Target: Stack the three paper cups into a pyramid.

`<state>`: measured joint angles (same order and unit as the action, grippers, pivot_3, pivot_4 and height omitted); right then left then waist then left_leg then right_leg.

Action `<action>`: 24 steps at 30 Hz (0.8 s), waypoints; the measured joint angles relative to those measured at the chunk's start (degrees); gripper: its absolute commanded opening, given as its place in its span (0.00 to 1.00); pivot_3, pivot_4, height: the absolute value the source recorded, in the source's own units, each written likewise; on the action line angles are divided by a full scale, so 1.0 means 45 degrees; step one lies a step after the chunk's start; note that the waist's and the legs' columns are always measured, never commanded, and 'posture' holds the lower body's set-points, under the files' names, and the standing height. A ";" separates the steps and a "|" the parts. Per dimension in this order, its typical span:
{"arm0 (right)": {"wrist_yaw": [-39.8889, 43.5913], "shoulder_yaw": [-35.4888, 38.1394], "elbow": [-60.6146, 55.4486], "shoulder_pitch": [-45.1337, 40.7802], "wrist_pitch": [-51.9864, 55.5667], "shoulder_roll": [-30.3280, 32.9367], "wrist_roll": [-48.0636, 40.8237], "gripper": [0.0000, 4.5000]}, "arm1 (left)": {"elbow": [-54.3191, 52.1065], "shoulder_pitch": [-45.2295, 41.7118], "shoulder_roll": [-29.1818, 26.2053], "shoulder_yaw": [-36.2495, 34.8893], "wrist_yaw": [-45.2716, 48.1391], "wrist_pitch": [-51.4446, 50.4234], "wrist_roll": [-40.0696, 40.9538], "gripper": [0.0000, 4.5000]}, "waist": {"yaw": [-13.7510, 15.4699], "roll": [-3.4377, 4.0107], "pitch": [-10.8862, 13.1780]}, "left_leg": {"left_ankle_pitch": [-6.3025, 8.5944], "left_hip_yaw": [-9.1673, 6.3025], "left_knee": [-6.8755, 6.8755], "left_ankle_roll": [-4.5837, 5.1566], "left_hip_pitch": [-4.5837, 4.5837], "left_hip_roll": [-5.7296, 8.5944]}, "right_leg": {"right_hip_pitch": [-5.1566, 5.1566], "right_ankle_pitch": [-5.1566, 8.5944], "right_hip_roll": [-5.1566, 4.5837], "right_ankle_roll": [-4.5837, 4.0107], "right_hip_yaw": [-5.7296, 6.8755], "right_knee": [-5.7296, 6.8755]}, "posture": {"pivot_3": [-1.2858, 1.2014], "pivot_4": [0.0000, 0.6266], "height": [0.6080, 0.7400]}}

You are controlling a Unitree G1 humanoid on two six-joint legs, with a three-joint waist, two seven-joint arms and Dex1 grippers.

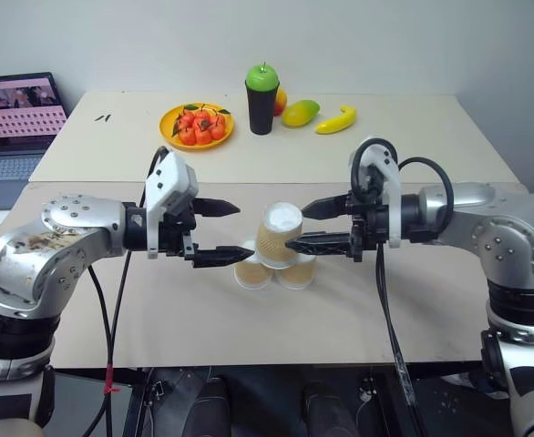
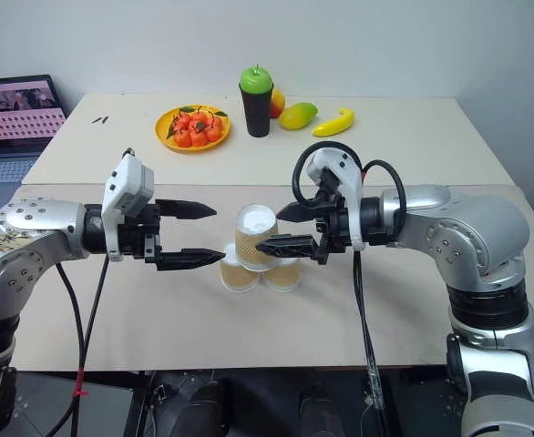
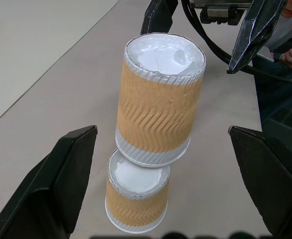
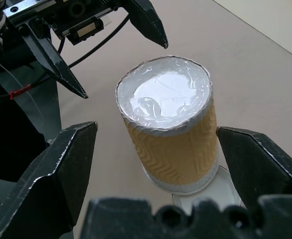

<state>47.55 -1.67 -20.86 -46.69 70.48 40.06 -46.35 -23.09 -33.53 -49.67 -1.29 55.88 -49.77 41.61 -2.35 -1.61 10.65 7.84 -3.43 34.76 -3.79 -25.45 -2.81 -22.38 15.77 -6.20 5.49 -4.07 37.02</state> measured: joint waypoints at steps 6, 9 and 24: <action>0.0401 -0.0049 0.0145 0.0283 -0.0607 0.1008 0.0457 0.99 | 0.0091 -0.0069 0.0001 0.0033 0.0055 0.0177 -0.0007 1.00 | 0.0055 -0.0001 0.0001 | 0.0000 0.0000 0.0003 0.0000 -0.0001 0.0000 | 0.0001 0.0000 0.0001 0.0000 0.0001 -0.0002 | 0.52 0.24 0.96; 0.0806 -0.0084 0.0316 0.0826 -0.1016 0.1691 0.0799 0.99 | 0.0127 -0.0089 0.0004 0.0040 0.0065 0.0182 -0.0008 1.00 | 0.0072 -0.0002 0.0001 | 0.0000 0.0002 0.0002 0.0000 -0.0002 0.0000 | 0.0001 0.0000 0.0001 0.0000 0.0001 -0.0005 | 0.52 0.24 0.96; 0.3990 0.2844 0.2334 0.4140 -0.6511 0.4903 0.2577 0.99 | 0.0253 0.2457 -0.0235 -0.2635 -0.1097 0.0041 0.0281 1.00 | -0.0007 -0.0001 0.0007 | 0.0004 0.0010 0.0001 0.0003 0.0018 -0.0005 | 0.0021 0.0009 0.0000 -0.0004 -0.0004 -0.0020 | 0.52 0.24 0.96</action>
<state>65.50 11.12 -10.36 -28.06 41.18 62.13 -34.75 -21.95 -22.47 -50.72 -13.15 50.94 -49.59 42.88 -2.38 -1.61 10.68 7.85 -3.38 34.76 -3.78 -25.37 -2.83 -22.28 15.81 -6.20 5.47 -4.08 36.93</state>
